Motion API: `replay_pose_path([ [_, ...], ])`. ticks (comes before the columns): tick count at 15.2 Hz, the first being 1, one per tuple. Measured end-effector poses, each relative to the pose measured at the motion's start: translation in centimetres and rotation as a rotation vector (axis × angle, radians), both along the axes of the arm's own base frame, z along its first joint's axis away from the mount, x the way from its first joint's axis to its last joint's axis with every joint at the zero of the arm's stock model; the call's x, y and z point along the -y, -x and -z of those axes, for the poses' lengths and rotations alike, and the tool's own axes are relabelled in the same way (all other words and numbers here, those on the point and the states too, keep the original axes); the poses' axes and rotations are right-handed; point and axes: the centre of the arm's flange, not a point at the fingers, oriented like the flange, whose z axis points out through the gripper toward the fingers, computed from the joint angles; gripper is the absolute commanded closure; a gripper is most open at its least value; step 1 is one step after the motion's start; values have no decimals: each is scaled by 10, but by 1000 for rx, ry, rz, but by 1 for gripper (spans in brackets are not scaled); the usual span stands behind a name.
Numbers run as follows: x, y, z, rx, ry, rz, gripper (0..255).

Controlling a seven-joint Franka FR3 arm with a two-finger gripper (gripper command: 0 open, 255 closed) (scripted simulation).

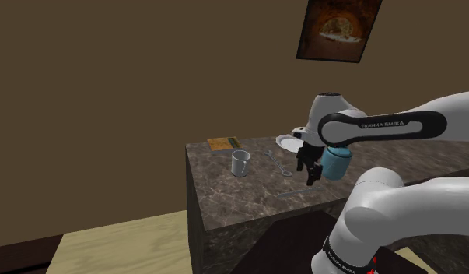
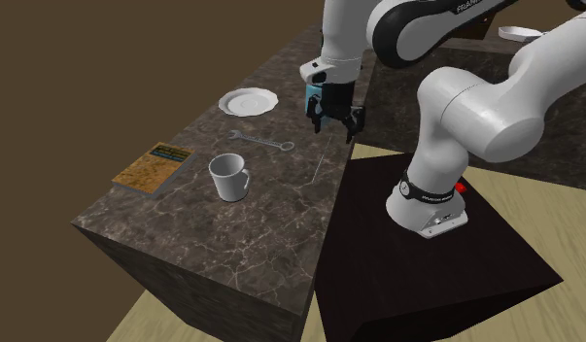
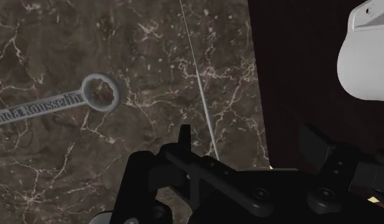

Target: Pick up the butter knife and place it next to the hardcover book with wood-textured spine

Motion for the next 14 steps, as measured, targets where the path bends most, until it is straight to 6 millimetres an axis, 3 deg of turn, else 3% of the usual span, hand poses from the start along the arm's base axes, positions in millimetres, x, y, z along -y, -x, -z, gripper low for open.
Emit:
replay_pose_path([
  [4,28,-4,42,43,-17,-173,0],
  [11,32,-5,83,54,-19,-214,0],
  [14,32,-6,90,54,-19,-214,0],
])
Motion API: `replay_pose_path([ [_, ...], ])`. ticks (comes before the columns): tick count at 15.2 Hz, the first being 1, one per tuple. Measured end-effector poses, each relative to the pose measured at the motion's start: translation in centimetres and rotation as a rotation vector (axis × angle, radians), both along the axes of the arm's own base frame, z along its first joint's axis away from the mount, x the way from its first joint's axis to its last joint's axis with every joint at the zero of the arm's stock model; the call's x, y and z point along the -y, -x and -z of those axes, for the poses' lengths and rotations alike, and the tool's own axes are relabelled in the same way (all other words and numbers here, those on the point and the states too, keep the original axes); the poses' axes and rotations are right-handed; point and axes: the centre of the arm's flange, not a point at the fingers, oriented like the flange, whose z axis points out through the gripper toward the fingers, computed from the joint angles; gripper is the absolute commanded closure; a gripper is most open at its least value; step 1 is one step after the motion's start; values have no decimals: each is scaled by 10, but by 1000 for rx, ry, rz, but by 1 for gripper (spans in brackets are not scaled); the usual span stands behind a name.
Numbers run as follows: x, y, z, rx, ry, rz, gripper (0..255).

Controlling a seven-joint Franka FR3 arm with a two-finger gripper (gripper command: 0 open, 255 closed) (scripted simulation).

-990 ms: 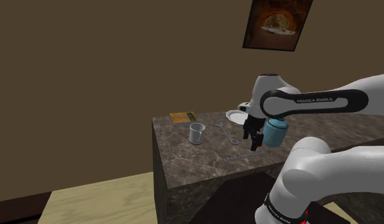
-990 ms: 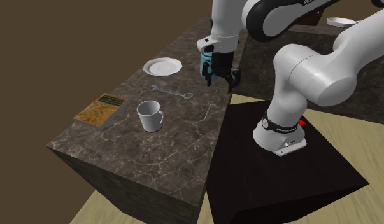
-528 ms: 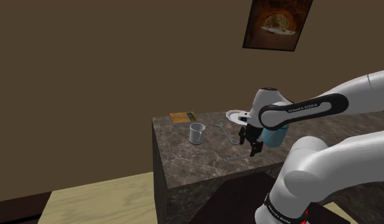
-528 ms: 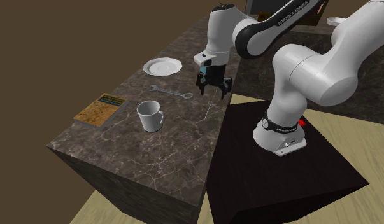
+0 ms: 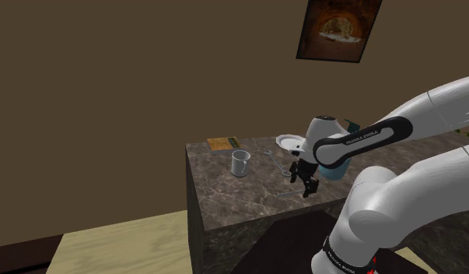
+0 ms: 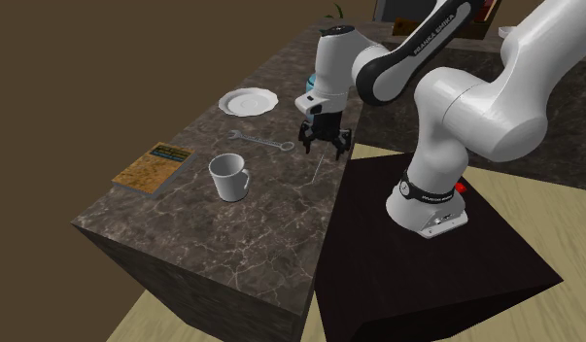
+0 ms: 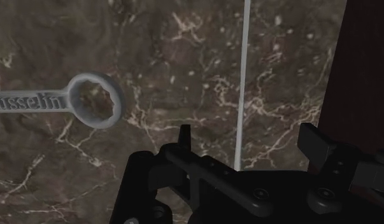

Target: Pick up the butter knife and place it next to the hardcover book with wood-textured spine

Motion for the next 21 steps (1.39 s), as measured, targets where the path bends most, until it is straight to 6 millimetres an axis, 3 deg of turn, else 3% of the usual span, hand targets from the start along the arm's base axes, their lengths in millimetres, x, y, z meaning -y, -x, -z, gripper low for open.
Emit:
replay_pose_path([
  [4,0,0,1,0,0,0,0],
  [5,0,0,1,0,0,0,255],
  [15,0,0,1,0,0,0,255],
  [21,0,0,-26,1,0,0,255],
])
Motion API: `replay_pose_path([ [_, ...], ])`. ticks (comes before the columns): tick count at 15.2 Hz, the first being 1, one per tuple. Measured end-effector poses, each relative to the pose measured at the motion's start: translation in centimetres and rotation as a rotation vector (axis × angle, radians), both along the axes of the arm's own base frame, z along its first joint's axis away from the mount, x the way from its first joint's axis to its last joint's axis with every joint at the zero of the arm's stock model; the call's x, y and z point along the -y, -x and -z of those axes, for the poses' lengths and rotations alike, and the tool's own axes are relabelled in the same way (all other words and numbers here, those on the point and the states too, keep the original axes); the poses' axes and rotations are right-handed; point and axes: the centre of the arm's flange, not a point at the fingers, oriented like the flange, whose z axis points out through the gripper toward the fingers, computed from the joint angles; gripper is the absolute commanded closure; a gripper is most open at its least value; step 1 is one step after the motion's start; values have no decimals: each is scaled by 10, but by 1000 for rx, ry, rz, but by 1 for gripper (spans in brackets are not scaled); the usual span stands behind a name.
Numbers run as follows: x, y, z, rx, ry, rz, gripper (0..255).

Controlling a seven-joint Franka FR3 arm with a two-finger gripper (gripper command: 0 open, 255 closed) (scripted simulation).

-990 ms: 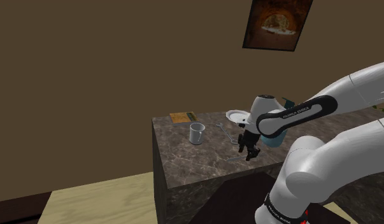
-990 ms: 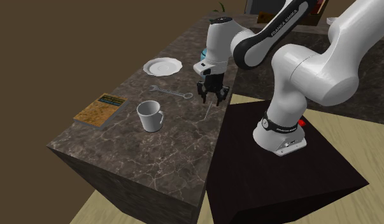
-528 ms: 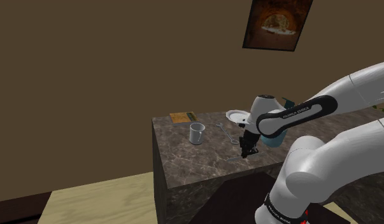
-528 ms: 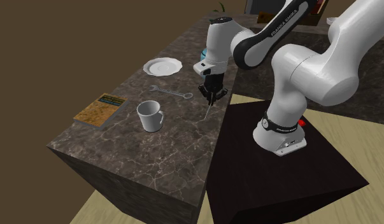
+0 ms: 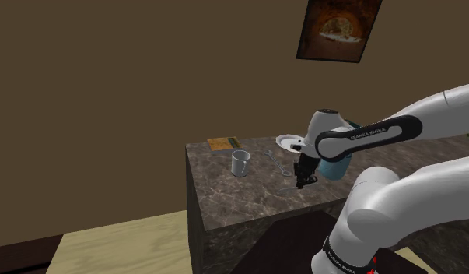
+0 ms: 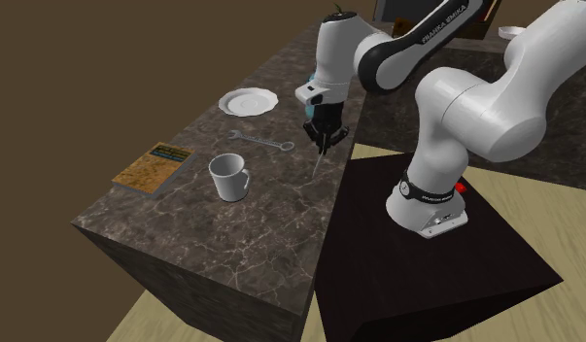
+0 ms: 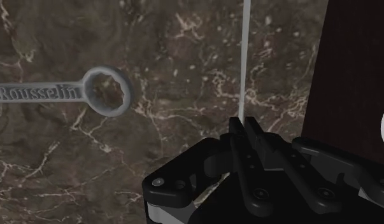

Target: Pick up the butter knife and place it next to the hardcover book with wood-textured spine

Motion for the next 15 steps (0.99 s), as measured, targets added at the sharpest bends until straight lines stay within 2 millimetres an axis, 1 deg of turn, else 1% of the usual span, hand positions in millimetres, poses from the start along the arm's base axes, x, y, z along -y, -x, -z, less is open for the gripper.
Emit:
replay_pose_path([
  [7,0,0,-38,0,0,0,255],
  [14,0,-1,-71,0,0,0,255],
  [15,-1,-6,-73,-1,0,0,255],
])
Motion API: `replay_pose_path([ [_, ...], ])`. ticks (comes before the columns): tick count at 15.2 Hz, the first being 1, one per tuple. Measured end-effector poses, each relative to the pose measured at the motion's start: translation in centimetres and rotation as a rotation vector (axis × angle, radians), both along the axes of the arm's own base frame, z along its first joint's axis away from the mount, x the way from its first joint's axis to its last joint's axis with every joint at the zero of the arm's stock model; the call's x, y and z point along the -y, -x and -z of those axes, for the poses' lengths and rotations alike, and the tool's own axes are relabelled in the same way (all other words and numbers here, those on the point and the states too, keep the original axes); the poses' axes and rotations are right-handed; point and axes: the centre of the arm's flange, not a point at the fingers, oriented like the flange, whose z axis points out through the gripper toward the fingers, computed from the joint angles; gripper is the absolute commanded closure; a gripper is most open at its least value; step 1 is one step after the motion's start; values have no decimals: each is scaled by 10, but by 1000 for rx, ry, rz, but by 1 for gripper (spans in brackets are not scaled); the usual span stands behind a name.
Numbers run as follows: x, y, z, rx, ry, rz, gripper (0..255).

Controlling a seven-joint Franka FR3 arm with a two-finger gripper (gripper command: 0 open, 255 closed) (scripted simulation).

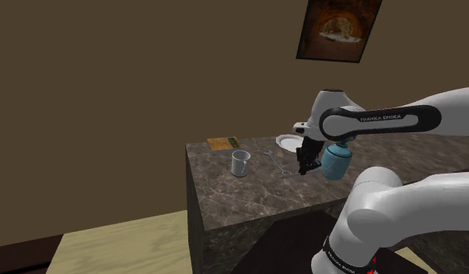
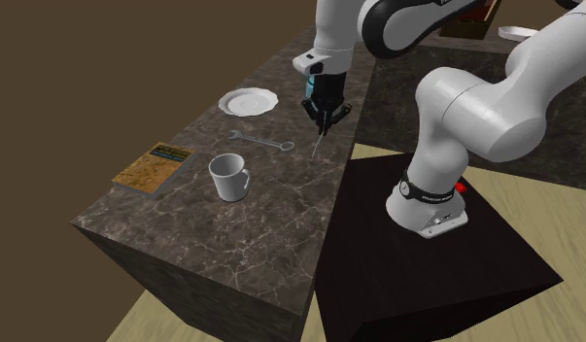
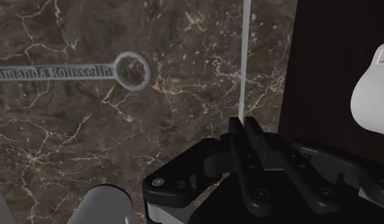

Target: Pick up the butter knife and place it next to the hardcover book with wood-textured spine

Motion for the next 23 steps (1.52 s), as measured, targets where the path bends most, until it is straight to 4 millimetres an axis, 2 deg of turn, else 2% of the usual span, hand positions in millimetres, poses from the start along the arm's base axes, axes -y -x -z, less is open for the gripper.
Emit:
replay_pose_path([
  [4,-12,-43,-2,-1,-1,0,255],
  [23,-79,-286,-8,-1,4,-1,255],
])
